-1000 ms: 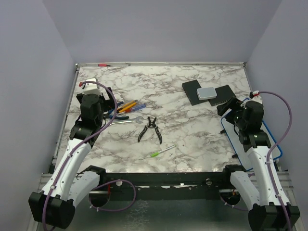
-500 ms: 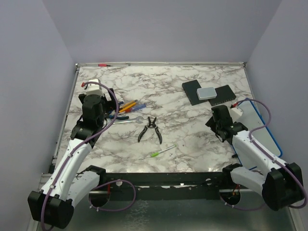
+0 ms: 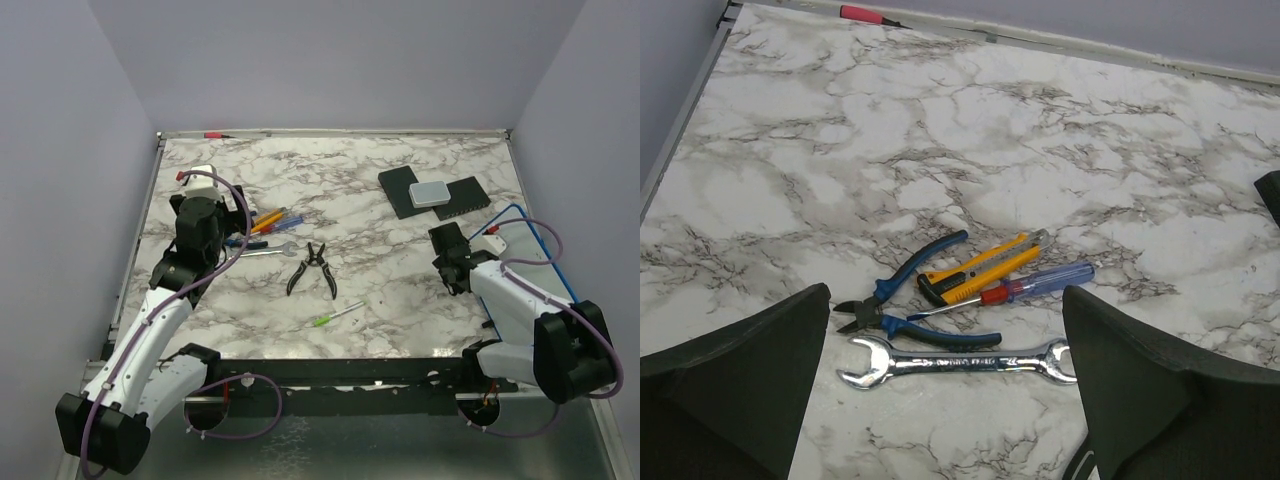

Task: Write a sentence on the whiteboard
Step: Move the whiteboard stand to the center of the board.

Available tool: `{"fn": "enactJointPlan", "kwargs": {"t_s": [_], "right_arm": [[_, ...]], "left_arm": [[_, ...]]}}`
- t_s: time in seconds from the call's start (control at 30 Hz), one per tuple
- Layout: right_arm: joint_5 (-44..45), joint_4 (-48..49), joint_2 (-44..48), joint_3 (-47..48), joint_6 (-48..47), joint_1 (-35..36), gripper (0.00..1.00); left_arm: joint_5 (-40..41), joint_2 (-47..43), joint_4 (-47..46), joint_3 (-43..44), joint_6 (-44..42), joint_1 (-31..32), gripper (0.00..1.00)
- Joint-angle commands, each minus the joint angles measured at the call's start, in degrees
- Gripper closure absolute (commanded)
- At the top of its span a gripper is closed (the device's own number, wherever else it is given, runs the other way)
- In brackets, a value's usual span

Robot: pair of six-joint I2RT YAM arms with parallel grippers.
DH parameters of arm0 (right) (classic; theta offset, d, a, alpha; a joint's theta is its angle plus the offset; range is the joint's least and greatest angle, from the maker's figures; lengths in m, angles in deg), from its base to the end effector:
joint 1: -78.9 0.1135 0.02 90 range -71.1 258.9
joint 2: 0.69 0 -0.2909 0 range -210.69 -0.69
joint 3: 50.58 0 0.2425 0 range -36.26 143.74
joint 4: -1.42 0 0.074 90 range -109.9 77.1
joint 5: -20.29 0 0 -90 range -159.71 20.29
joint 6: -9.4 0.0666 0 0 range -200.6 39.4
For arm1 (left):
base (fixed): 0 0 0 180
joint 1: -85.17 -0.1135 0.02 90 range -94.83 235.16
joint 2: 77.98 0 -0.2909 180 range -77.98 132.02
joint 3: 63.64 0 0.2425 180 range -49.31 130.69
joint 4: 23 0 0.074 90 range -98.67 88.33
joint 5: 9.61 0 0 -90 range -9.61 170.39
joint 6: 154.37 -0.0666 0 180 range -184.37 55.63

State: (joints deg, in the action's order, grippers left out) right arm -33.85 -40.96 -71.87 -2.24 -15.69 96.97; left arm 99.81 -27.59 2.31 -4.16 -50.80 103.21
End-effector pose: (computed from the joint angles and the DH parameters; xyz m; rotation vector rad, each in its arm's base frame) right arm 0.2054 0.0260 0.1785 1.1126 2.1386 -0.2329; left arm 0.2021 -0.0425 0.3377 -0.1629 1.8308 -0.0725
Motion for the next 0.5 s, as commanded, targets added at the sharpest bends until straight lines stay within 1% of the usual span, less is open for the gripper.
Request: {"fn": "enactJointPlan", "kwargs": {"t_s": [0.0,0.13,0.27,0.47], "right_arm": [[6.73,-0.63,-2.64,1.93,2.96,-0.01,0.44],[6.82,-0.78,-4.69,3.09,2.20,-0.80,0.46],[7.32,-0.40,-3.98,2.66,1.66,-1.81,0.48],[6.23,1.39,-3.39,1.58,0.26,-3.87,0.54]], "left_arm": [[0.38,0.19,0.13,-1.02,-0.91,1.05,0.01],[0.00,0.47,-0.03,-1.07,-1.08,1.57,0.01],[-0.20,0.67,-0.13,-1.11,-1.10,2.05,0.01],[-0.61,1.09,-0.22,-1.16,-1.17,2.17,0.01]]}}
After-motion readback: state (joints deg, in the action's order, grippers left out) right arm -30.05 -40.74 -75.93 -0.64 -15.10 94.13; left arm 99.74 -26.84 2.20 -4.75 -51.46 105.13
